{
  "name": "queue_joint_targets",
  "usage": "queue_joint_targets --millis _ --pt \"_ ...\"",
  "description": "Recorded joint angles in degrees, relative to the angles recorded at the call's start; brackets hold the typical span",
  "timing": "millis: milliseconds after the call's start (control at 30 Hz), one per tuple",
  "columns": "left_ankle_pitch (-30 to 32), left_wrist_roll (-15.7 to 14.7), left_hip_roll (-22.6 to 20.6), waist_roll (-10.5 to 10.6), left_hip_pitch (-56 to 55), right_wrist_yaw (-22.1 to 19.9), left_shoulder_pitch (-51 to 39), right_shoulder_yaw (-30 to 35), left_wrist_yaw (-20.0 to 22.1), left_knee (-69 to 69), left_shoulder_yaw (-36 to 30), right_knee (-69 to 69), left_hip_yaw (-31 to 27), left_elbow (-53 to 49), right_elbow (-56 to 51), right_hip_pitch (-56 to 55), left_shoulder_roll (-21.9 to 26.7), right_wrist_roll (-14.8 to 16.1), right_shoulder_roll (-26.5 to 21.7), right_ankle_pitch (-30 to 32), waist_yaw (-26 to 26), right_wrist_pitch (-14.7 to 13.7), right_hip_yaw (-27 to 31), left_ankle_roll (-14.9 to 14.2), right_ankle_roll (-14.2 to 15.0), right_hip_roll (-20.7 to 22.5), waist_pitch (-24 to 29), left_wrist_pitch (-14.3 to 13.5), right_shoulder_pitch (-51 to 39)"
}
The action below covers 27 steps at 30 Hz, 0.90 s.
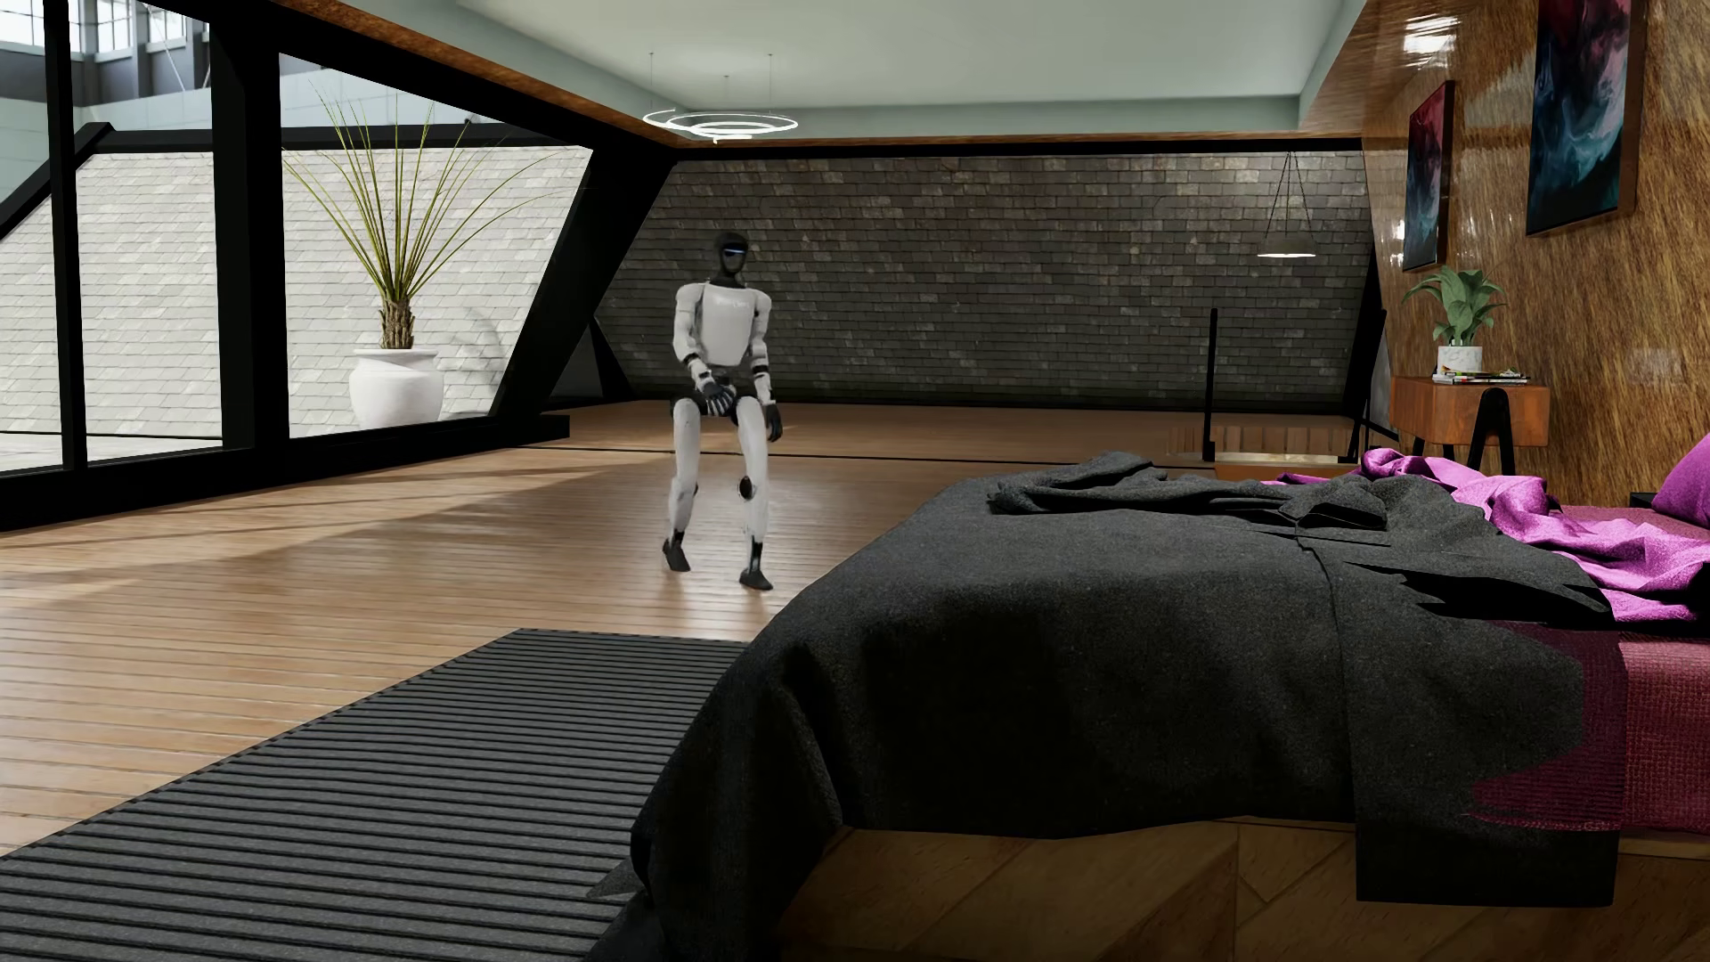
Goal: Approach the bed
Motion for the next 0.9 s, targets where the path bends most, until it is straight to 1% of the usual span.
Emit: queue_joint_targets --millis 33,67,100,133,167,200,233,267,300,333,367,400,433,467,500,567,600,633,667,700,733,767,800,833,867,900 --pt "-2.13 0.27 -0.85 -1.3 0.86 -1.29 -0.03 0.14 0.36 1.87 1.43 2.71 0.69 -0.08 3.51 -0.35 -1.07 -0.48 0.89 4.86 0.58 2.29 -0.32 1.66 0.16 -1.17 -0.21 0.28 1.72" --pt "-4.17 0.09 -1.48 -2.54 2.49 -0.43 0.03 0.76 0.98 2.06 3.36 7.37 1.88 -0.68 8.25 -2.13 -2.36 -0.91 1.91 10.17 1.19 4.97 0.04 2.33 2.87 -2.46 -0.29 0.35 2.59" --pt "-6.02 -0.46 -1.93 -3.62 4.39 3.2 0.19 2.57 1.64 1.65 5.32 13.95 3.37 -1.57 13.47 -5.22 -3.7 -1.69 2.49 15.84 1.8 6.87 -0.12 2.75 5.6 -4.09 -0.2 -0.2 2.44" --pt "-7.81 -1.0 -2.37 -4.54 6.33 8.58 -0.62 5.73 1.34 1.46 6.86 22.59 5.2 -2.63 17.26 -9.28 -4.98 -3.96 2.01 20.83 2.31 7.7 -0.76 3.04 11.89 -6.35 0.01 -0.5 2.05" --pt "-9.62 -1.16 -3.06 -5.43 8.25 12.53 -1.16 9.26 1.14 1.54 7.54 31.56 7.24 -3.37 18.95 -13.87 -6.01 -7.03 0.53 24.37 2.64 7.83 -1.88 3.38 15.8 -9.39 0.28 -1.39 1.41" --pt "-11.33 -0.56 -4.01 -6.34 10.51 12.83 -2.06 11.19 1.12 1.39 7.4 39.59 9.13 -3.59 17.99 -18.41 -6.47 -9.19 -1.24 24.85 2.71 8.56 -2.61 3.79 17.01 -12.38 0.56 -2.16 1.39" --pt "-12.95 0.71 -5.23 -7.19 12.84 10.2 -3.55 10.47 1.24 1.4 6.61 45.85 10.7 -3.09 14.89 -22.96 -6.47 -9.15 -2.88 23.3 2.55 10.17 -2.28 4.29 17.03 -14.15 0.89 -2.3 2.34" --pt "-14.57 2.22 -6.45 -7.91 15.26 6.87 -4.59 7.9 2.28 1.52 5.68 49.69 11.82 -0.87 10.73 -27.02 -6.06 -6.91 -3.97 21.1 2.22 11.55 -1.81 4.78 16.14 -15.4 1.2 -3.1 4.23" --pt "-16.24 3.55 -7.55 -8.45 17.78 4.79 -6.58 4.71 2.81 1.73 5.2 51.12 12.53 2.64 6.79 -30.55 -5.28 -3.11 -5.22 16.57 1.67 11.21 -1.14 5.11 15.16 -16.27 1.47 -3.65 6.49" --pt "-17.91 4.79 -8.52 -8.81 20.36 4.51 -8.63 1.58 2.54 1.95 4.79 50.16 12.98 5.35 3.6 -33.66 -4.75 1.01 -6.02 10.66 0.89 10.03 -0.24 5.31 13.3 -16.69 1.71 -3.34 8.45" --pt "-19.38 5.92 -9.31 -9.0 23.04 5.12 -10.34 -1.08 2.04 1.84 4.39 47.22 13.18 6.85 1.33 -36.4 -4.24 4.72 -6.51 5.33 -0.07 8.62 0.47 5.48 10.91 -16.82 1.9 -3.01 9.93" --pt "-20.47 6.79 -9.92 -9.02 25.68 5.57 -11.68 -2.79 1.88 1.31 3.94 42.16 13.2 7.16 -0.13 -38.7 -3.7 7.18 -6.9 2.71 -1.15 7.58 0.98 5.6 8.66 -16.37 2.0 -3.27 10.89" --pt "-21.26 7.32 -10.4 -8.89 28.14 5.43 -12.7 -3.33 2.25 0.52 3.41 35.34 13.11 6.65 -0.93 -40.46 -3.12 7.93 -7.37 1.16 -2.25 7.12 1.4 5.66 7.28 -15.53 2.01 -4.23 11.44" --pt "-21.77 7.55 -10.82 -8.65 30.52 5.04 -13.87 -3.25 2.61 -0.67 2.74 27.49 12.9 5.67 -1.42 -41.76 -2.54 7.36 -7.66 1.43 -3.29 7.16 1.49 5.64 6.85 -14.75 1.89 -5.19 12.01" --pt "-22.25 7.53 -11.3 -8.34 32.89 4.83 -14.62 -3.18 3.02 -2.18 1.94 18.99 12.53 4.63 -1.41 -42.69 -1.87 6.64 -7.62 4.6 -4.24 7.39 1.15 5.55 6.52 -14.11 1.67 -6.29 12.58" --pt "-22.77 6.94 -12.25 -7.54 37.3 4.81 -15.8 -3.82 3.14 -5.42 0.26 1.57 11.27 2.93 0.26 -42.93 -0.55 6.6 -6.11 7.51 -5.8 7.94 -0.01 5.26 6.99 -12.89 1.0 -7.88 13.74" --pt "-23.0 6.28 -12.66 -7.07 39.2 4.5 -16.57 -4.26 3.11 -6.53 -0.68 -5.57 10.34 2.53 1.8 -42.68 -0.12 6.53 -4.92 8.31 -6.44 8.45 0.23 5.07 6.71 -12.15 0.65 -7.94 14.36" --pt "-23.34 5.63 -12.95 -6.56 40.93 3.98 -17.28 -4.7 3.17 -7.18 -1.48 -9.58 9.24 2.54 3.71 -42.61 -0.01 6.15 -3.93 8.42 -6.96 9.01 0.56 4.81 8.25 -11.59 0.33 -7.54 15.18" --pt "-23.47 5.12 -13.03 -5.93 42.98 3.47 -17.74 -5.03 3.15 -7.46 -2.2 -9.72 7.96 2.78 6.16 -42.59 -0.07 5.52 -2.79 10.31 -7.42 9.8 1.57 4.5 9.25 -10.88 0.07 -6.87 16.02" --pt "-22.48 4.74 -12.6 -5.16 44.84 3.29 -17.73 -5.14 2.96 -7.45 -2.89 -7.6 6.74 2.96 9.16 -42.39 -0.21 4.63 -1.51 14.64 -7.87 10.68 2.76 4.09 5.3 -9.69 -0.16 -6.24 16.69" --pt "-20.86 4.41 -11.69 -4.14 46.61 3.55 -17.1 -5.04 2.76 -7.0 -3.45 -6.66 5.74 2.85 12.5 -41.06 -0.32 3.44 -0.25 19.13 -8.18 11.44 3.33 3.24 3.79 -8.62 -0.4 -5.8 17.07" --pt "-18.04 3.98 -10.4 -2.83 47.83 4.03 -15.73 -5.02 2.74 -5.56 -3.71 -5.53 4.96 2.46 15.74 -39.61 -0.42 2.18 0.89 20.69 -8.32 12.01 2.76 1.91 4.5 -7.76 -0.59 -5.5 17.11" --pt "-13.84 3.42 -8.91 -1.31 48.08 4.28 -13.73 -5.76 2.64 -2.78 -3.8 -4.09 4.3 1.97 18.19 -38.38 -0.55 1.49 1.95 19.35 -8.35 12.36 2.18 0.14 2.96 -6.42 -0.68 -5.28 16.95" --pt "-7.92 3.01 -7.21 0.19 46.76 4.02 -11.52 -7.56 1.8 2.27 -4.29 -2.52 3.8 1.58 19.31 -37.17 -0.57 1.74 2.93 17.18 -8.36 12.33 1.52 -3.08 1.3 -5.08 -0.61 -5.23 16.85" --pt "-1.73 3.1 -5.38 1.52 43.49 3.3 -9.62 -9.9 -0.28 10.15 -5.71 -0.99 3.03 1.3 18.98 -36.05 -0.07 2.53 3.89 14.72 -8.39 11.67 0.54 -5.6 0.12 -3.95 -0.31 -5.54 16.89" --pt "4.76 3.78 -3.3 2.68 38.7 2.44 -8.31 -12.05 -3.67 20.5 -8.04 0.54 2.43 0.87 18.34 -34.91 1.4 3.18 4.63 12.22 -8.48 10.11 -0.67 -8.7 -0.2 -3.1 0.19 -6.51 16.39"
